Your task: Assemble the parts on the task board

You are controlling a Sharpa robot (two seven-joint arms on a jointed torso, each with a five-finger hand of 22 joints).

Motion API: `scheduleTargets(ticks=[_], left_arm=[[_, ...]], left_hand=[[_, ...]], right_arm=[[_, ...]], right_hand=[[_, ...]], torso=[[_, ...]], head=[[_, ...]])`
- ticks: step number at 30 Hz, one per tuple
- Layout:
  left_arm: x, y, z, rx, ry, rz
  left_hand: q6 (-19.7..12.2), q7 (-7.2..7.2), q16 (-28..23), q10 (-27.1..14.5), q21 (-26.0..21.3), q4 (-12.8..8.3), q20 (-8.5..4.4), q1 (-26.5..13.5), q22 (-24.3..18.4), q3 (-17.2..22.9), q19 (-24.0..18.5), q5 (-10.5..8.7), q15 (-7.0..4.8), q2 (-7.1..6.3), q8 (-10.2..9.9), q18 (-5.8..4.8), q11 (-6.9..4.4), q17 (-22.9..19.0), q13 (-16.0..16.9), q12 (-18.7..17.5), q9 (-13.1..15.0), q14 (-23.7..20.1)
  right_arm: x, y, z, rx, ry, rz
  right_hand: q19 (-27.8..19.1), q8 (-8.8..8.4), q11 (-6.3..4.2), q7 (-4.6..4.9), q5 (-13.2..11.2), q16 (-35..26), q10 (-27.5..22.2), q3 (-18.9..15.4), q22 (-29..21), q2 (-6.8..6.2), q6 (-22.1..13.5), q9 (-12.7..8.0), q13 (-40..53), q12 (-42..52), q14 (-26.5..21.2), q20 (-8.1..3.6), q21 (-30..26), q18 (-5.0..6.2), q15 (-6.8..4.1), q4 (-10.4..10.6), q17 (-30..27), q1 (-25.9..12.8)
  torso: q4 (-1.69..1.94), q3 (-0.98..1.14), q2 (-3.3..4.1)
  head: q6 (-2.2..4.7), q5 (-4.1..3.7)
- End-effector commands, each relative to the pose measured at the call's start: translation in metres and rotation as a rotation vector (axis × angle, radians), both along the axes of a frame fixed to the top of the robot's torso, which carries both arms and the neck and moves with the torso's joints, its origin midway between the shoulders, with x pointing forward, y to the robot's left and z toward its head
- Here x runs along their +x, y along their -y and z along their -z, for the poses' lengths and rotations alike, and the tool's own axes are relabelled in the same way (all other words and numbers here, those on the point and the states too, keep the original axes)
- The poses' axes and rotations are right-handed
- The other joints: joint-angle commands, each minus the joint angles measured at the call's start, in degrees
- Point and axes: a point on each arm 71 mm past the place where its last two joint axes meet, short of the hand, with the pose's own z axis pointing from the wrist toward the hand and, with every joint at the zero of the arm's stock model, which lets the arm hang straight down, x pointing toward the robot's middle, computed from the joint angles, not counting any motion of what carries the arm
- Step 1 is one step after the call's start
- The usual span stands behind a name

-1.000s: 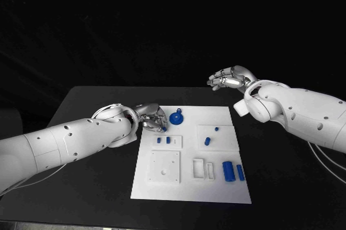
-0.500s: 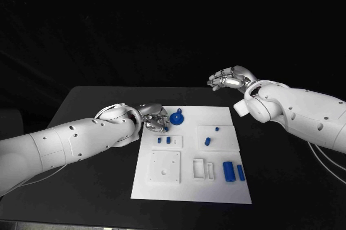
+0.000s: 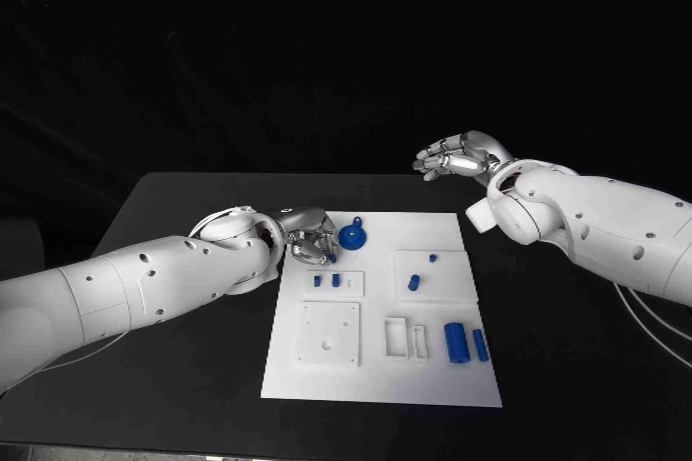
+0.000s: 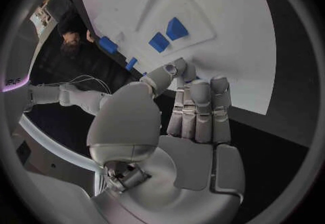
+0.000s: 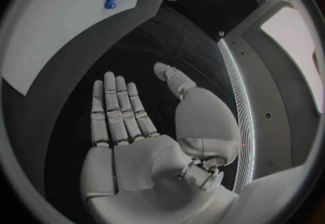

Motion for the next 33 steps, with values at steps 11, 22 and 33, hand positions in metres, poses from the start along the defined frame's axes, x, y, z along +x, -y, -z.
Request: scheduleTargets(ticks=[11, 22, 33], left_arm=[[-0.0035, -0.0069, 0.0074, 0.039, -0.012, -0.001], [-0.0038, -0.0034, 0.0072, 0.031, -0.014, 0.003], [-0.0039, -0.0011, 0.0067, -0.006, -0.030, -0.005]], left_hand=[[0.9, 0.26, -0.2, 0.6, 0.2, 0.0, -2.41, 0.3, 0.8, 0.3, 0.4, 0.40, -0.13, 0.37, 0.1, 0.62, -0.11, 0.0, 0.1, -0.3, 0.2, 0.5], [0.9, 0.26, -0.1, 0.6, 0.3, 0.1, -2.42, 0.3, 0.8, 0.2, 0.4, 0.43, -0.15, 0.37, 0.1, 0.61, -0.12, 0.0, 0.1, -0.4, 0.2, 0.5], [0.5, 0.47, -0.2, 0.6, 0.3, 0.2, -2.44, 0.0, 0.8, 0.1, 0.5, 0.12, -0.12, 0.31, -0.3, 0.59, -0.09, 0.0, 0.1, -0.6, 0.2, 0.5]], right_arm=[[-0.0004, -0.0001, 0.0007, -0.002, 0.004, -0.009], [-0.0005, 0.0000, 0.0009, -0.002, 0.003, -0.010], [-0.0003, -0.0002, 0.0012, -0.002, 0.002, -0.010]], right_hand=[[-0.2, 0.13, -0.10, 2.11, 0.4, -0.3, -0.3, -0.1, 0.1, 0.47, -0.4, -0.1, -0.1, 0.3, -0.2, 0.29, -0.4, 1.20, 0.11, 0.1, 0.1, -0.2], [-0.2, 0.14, -0.10, 2.12, 0.4, -0.3, -0.4, -0.1, 0.1, 0.46, -0.4, -0.1, -0.2, 0.4, -0.2, 0.30, -0.4, 1.22, 0.11, 0.1, 0.1, -0.2], [-0.2, 0.15, -0.10, 2.12, 0.4, -0.3, -0.3, -0.1, 0.1, 0.46, -0.4, -0.1, -0.2, 0.4, -0.2, 0.31, -0.4, 1.23, 0.11, 0.1, 0.1, -0.2]], torso=[[0.15, -0.06, -0.03], [0.04, 0.00, -0.01], [0.04, 0.05, -0.01]], head=[[-0.12, 0.01], [-0.12, 0.12], [-0.10, 0.14]])
